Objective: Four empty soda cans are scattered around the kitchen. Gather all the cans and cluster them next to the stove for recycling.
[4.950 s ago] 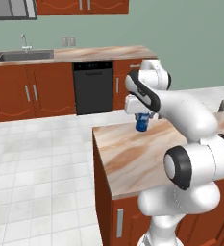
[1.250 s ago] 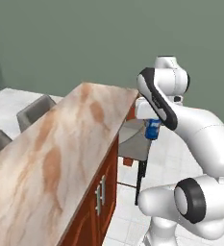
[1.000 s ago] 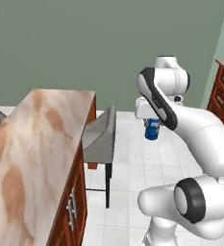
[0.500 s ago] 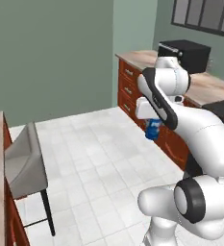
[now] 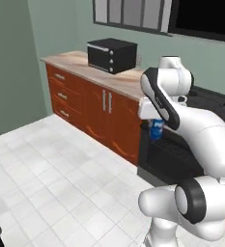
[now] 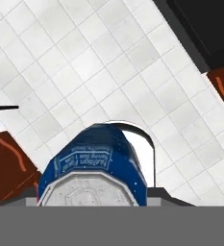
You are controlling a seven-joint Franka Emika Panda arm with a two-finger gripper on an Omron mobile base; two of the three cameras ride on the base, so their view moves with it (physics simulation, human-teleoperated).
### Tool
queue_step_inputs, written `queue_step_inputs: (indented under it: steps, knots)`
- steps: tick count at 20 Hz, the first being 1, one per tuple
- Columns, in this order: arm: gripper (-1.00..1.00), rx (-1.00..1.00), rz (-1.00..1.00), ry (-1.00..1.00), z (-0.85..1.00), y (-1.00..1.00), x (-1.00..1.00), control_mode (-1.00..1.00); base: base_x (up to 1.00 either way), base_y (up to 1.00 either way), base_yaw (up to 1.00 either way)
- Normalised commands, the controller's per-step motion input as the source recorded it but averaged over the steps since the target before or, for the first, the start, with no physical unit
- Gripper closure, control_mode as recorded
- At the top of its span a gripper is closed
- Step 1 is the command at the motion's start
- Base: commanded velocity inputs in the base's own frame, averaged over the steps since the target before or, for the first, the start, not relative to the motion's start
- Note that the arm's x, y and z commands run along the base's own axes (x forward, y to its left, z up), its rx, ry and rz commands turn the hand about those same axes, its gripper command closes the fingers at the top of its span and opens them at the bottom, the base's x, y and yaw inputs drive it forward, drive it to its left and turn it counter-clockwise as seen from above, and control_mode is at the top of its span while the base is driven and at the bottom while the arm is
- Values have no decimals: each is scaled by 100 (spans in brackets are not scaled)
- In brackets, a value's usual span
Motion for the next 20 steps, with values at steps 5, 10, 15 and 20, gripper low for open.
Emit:
queue_step_inputs:
  steps: [5, 10, 15, 20]
  knots:
    - [100, 0, 0, 0, 0, 0, 0, 100, 46, 0, -45]
    - [100, 0, 0, 0, 0, 0, 0, 100, 39, 0, -46]
    - [100, 0, 0, 0, 0, 0, 0, 100, 45, 0, -46]
    - [100, 0, 0, 0, 0, 0, 0, 100, 58, 0, -42]
